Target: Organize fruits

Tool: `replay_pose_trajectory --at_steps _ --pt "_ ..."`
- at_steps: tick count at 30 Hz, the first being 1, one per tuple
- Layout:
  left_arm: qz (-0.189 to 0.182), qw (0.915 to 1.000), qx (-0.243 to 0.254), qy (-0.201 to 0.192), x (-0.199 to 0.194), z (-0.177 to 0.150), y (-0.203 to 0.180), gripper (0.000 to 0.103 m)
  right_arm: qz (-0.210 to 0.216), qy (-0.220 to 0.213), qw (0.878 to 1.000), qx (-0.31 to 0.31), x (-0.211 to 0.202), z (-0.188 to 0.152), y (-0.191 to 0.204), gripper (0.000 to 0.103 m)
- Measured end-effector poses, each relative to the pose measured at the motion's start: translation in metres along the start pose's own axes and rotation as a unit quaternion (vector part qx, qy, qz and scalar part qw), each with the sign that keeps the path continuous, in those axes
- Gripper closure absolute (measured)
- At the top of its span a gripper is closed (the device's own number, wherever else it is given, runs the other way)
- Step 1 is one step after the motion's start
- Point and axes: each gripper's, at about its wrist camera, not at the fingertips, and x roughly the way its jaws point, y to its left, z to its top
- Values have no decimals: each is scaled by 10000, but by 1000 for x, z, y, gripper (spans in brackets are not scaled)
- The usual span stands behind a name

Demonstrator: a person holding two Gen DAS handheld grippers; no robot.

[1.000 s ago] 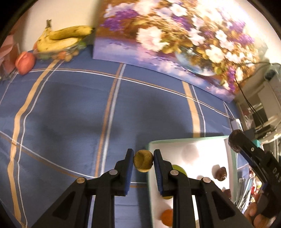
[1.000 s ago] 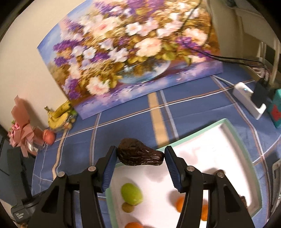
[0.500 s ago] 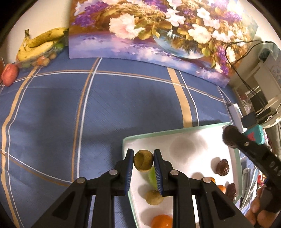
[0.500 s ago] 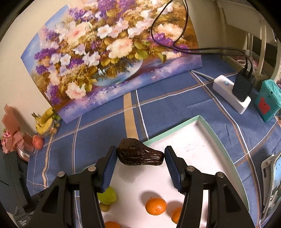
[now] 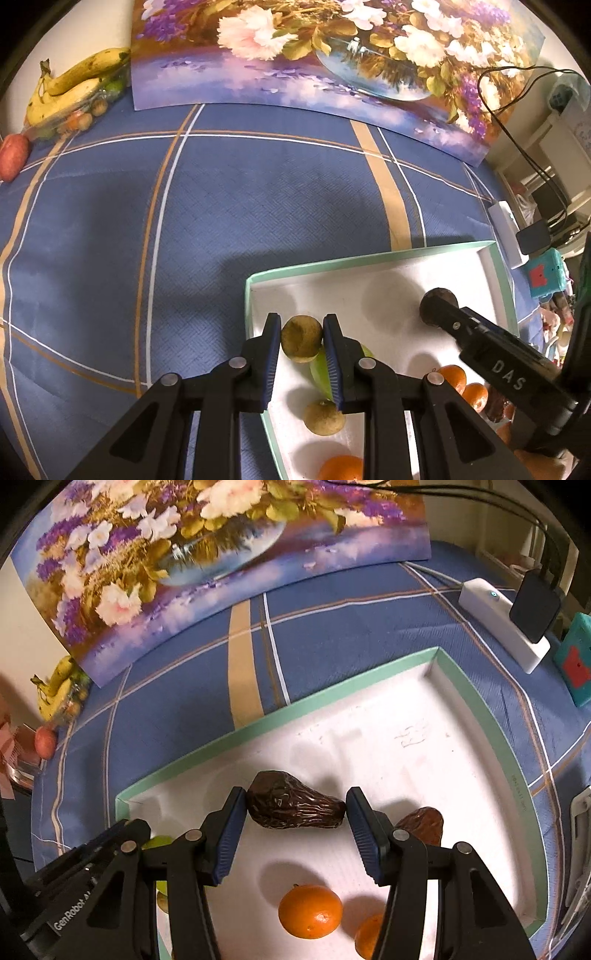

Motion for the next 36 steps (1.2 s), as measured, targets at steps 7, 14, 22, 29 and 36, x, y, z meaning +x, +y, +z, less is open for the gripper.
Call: replay_pose_trajectory --at_steps 7,14,22,29,36 --pt "51 10000 -26 35 -2 0 0 64 -59 62 9999 -106 2 -1 3 45" --pt "45 9999 -94 27 -15 -4 -2 57 -182 65 9996 -189 -5 0 7 45" --pt "266 9990 -364 31 -35 -19 16 39 -215 -53 9995 -203 -30 -13 11 45" --pt "797 9940 -750 5 -51 -39 46 8 -339 -63 9986 -413 -44 -36 22 42" --pt "1051 9915 -773 -11 -66 -64 57 0 -466 -151 9967 -644 -61 -63 24 31"
